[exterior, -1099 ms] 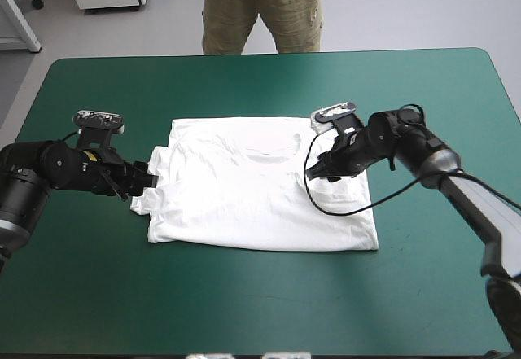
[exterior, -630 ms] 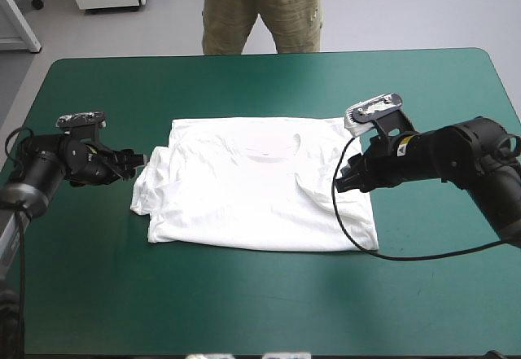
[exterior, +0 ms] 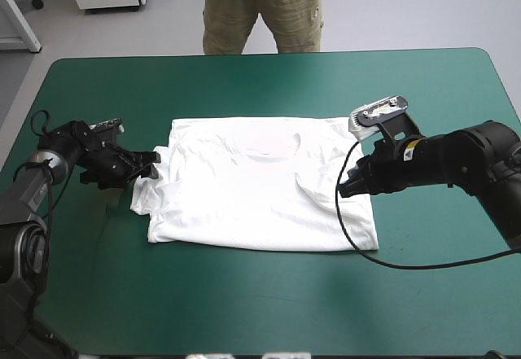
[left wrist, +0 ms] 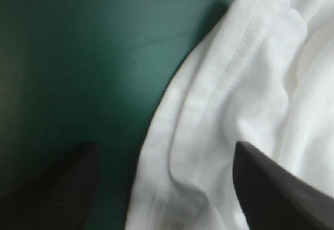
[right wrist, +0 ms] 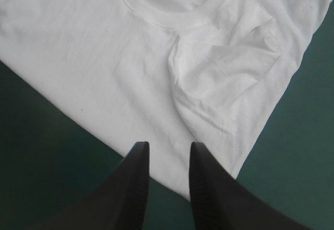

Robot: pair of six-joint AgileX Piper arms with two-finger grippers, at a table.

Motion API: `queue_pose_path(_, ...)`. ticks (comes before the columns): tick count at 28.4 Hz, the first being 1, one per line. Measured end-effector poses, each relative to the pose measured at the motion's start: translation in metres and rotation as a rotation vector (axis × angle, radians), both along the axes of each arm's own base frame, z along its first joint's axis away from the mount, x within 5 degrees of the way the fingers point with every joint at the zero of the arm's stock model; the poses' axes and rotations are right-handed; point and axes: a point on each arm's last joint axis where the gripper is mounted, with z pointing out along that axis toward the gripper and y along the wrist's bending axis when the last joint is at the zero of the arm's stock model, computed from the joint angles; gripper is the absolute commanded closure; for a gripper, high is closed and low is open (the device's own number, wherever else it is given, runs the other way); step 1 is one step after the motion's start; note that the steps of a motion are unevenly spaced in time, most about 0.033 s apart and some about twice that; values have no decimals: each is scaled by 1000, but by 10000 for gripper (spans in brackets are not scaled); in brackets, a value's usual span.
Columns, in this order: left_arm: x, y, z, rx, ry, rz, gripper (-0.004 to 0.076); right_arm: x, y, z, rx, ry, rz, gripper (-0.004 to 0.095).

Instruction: Fold the cloth

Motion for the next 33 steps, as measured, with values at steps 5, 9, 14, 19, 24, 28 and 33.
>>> queue_pose_path(5, 7, -4, -3, -50, -32, -9, 501, 0, 0, 0, -2, 4, 1, 652)
queue_pose_path(9, 7, -6, -6, -68, -24, -35, 719, 0, 0, 0, -3, 6, 1, 652)
queue_pose_path(14, 6, -7, -8, -68, -13, -75, 733, 0, 0, 0, -3, 6, 1, 652)
queue_pose_path(19, 7, -8, -3, -72, -11, -100, 733, -1, 0, 0, -3, 7, 2, 652)
queue_pose_path(24, 12, -9, 31, -74, -78, -124, 733, -1, 0, -1, -4, 10, 1, 652)
queue_pose_path(28, 9, -13, 54, -81, -100, -160, 733, -1, 0, -1, -2, 11, -1, 652)
queue_pose_path(33, 3, -47, 63, -88, -82, -281, 733, -1, 0, -1, -2, 11, -1, 652)
